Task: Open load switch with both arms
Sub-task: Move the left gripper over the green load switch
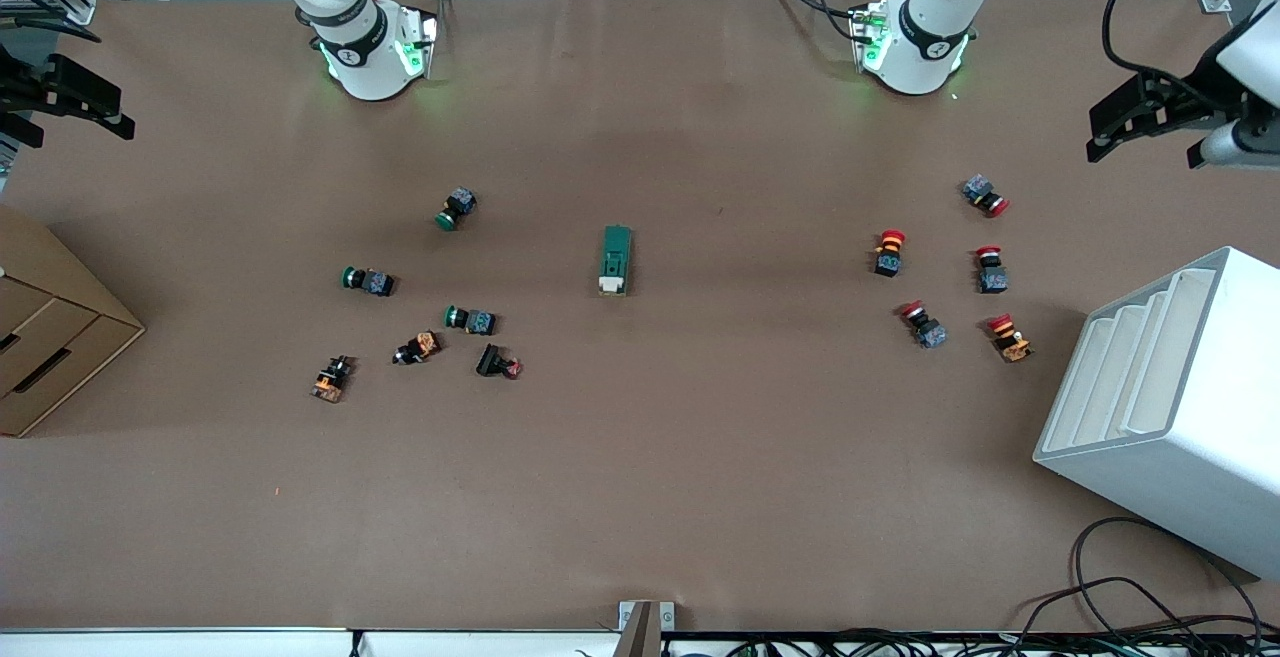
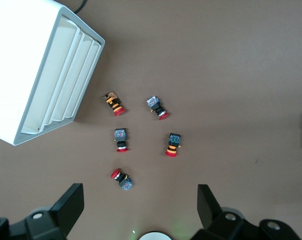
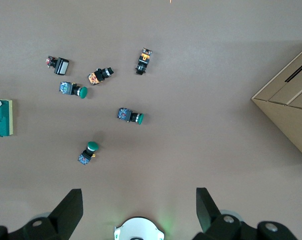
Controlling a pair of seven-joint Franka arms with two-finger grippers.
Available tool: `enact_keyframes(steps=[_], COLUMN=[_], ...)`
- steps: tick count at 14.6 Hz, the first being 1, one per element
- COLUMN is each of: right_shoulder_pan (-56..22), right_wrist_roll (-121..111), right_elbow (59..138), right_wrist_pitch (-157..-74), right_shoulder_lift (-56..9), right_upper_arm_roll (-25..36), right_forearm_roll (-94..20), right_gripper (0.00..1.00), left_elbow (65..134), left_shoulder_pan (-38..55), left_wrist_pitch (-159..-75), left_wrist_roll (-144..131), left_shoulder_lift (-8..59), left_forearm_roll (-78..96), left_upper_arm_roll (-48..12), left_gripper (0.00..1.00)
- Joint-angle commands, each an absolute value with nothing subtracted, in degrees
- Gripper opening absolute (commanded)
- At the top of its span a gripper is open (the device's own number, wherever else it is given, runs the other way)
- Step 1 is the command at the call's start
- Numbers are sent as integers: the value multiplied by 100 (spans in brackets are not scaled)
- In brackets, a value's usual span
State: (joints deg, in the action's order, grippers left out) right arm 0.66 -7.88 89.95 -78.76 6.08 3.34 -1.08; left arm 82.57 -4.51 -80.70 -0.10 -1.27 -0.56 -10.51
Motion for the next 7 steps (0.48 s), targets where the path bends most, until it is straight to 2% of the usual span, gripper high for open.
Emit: enact_keyframes(steps=[1,4,7], right_shoulder_pan=[149,149,167], right_wrist_roll=[-844,-853,-853], right_elbow=[9035,9026,8974], right_wrist_pitch=[-7849,-7857,-8040], right_shoulder_lift=[650,650,511], right_upper_arm_roll=[316,316,316], right_forearm_roll=[-202,-202,-141], right_gripper=[100,100,100], left_elbow=[8262,8253,8262], left_shoulder_pan=[-466,-326,25], left_wrist_pitch=[-7981,-7989,-8155], left_wrist_roll=[26,-35,-192], left_shoulder_lift=[-246,-115,236], left_forearm_roll=[-18,-18,-70], left_upper_arm_roll=[-1081,-1116,-1440], left_gripper=[100,100,100])
